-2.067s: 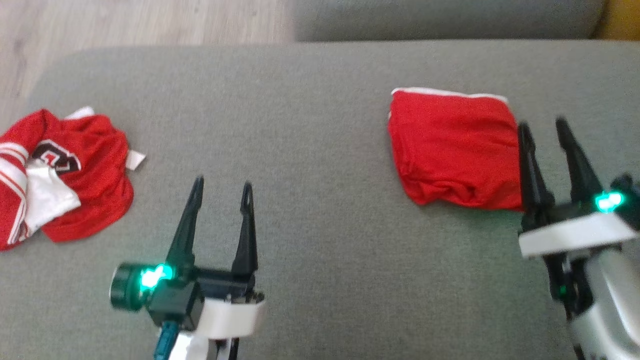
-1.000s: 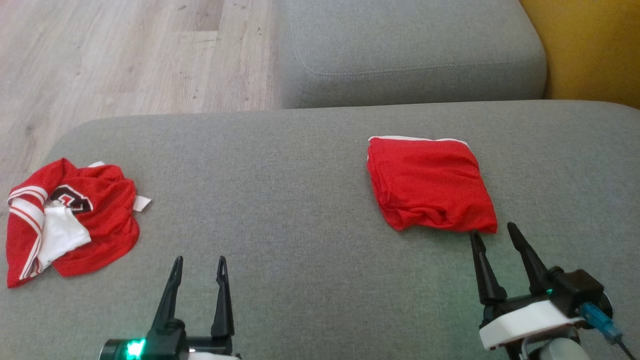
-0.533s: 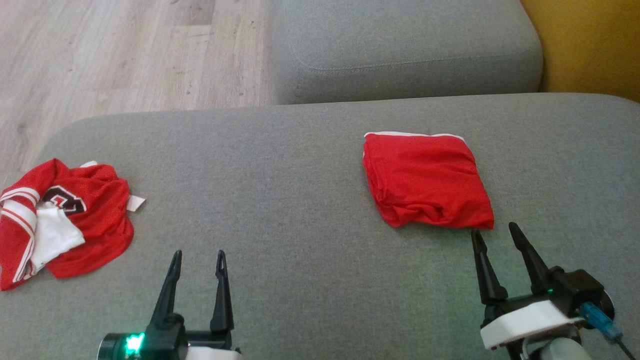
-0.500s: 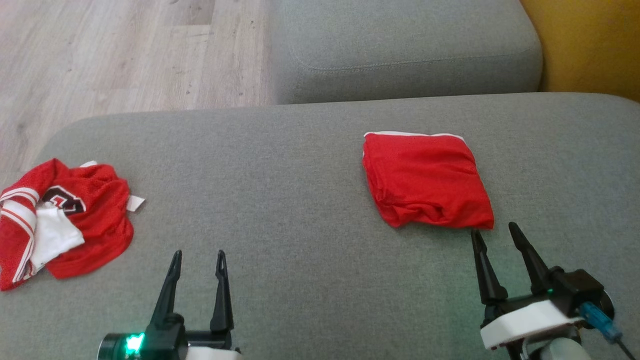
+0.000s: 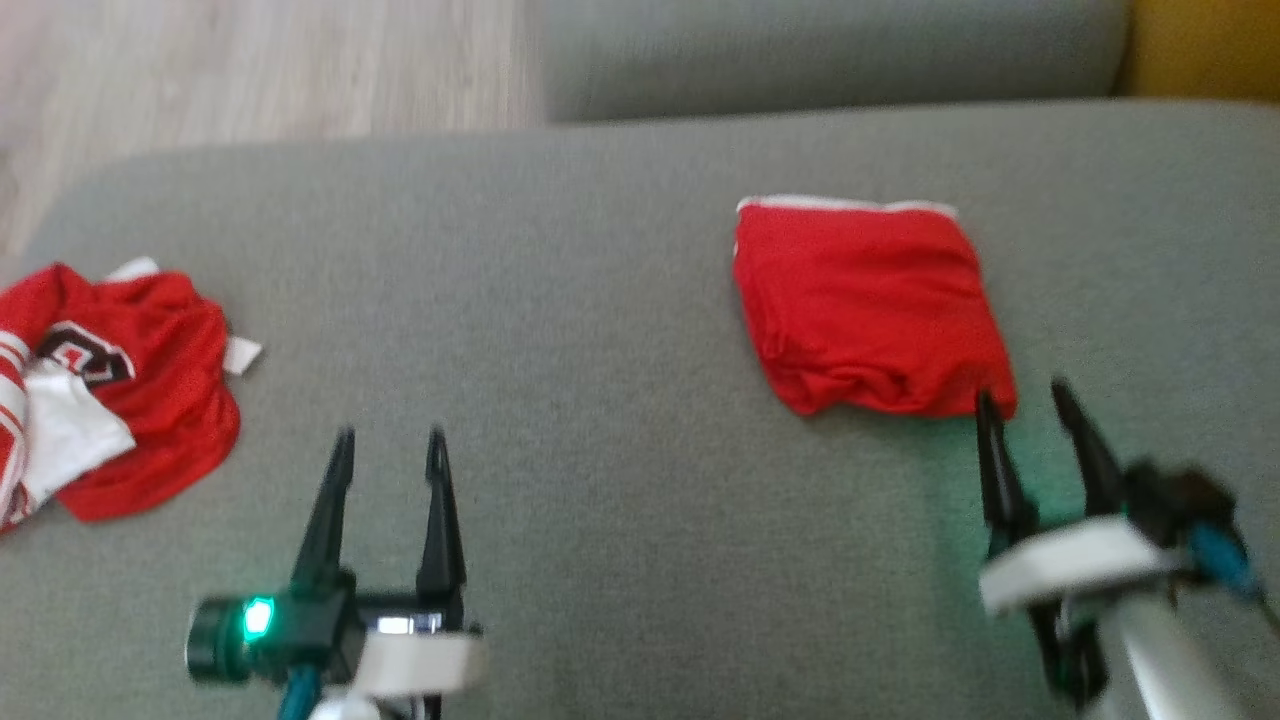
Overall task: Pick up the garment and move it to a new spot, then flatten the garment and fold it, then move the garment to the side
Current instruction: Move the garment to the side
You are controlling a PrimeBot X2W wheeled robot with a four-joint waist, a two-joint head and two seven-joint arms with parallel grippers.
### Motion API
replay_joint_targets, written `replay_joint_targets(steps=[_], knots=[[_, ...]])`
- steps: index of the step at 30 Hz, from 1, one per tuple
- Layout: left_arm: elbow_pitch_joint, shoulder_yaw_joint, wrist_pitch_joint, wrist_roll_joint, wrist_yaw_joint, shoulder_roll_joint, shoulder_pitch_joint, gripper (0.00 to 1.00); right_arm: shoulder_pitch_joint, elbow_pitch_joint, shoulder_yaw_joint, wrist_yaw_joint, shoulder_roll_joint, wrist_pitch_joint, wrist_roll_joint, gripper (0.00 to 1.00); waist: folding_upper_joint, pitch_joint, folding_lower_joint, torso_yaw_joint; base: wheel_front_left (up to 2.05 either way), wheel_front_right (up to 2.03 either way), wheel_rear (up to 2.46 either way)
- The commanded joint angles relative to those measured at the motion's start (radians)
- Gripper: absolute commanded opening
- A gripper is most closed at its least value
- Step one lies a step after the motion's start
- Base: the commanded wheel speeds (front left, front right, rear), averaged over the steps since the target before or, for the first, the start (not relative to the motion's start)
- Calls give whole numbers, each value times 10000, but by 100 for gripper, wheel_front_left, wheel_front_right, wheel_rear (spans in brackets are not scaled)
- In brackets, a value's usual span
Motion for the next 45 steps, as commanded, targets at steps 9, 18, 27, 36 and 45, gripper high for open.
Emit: replay_joint_targets(steps=[9,18,27,36,45], knots=[[-572,-210,-51,54,-32,-16,-1377,100,-3430,2089,109,-7,-894,1168,342,100,0,1355,-1,312,0,0,0],[-510,-458,-51,-67,31,-16,-1657,100,-4269,4314,363,-7,-1216,2235,847,0,0,1611,-1,620,0,0,0],[-709,-429,-51,-123,46,-16,-1861,100,-4720,4315,540,-7,-2328,1792,1486,0,0,2301,-1,-123,0,0,0],[-823,-707,-51,-53,-68,-16,-2744,100,-5135,4206,-366,-7,-4737,2196,1179,0,0,3707,-1,-711,0,0,0],[-788,-957,-51,-7,-147,-16,-3775,100,-5653,4409,-2443,-7,-6307,2115,73,0,0,4898,-1,-727,0,0,0]])
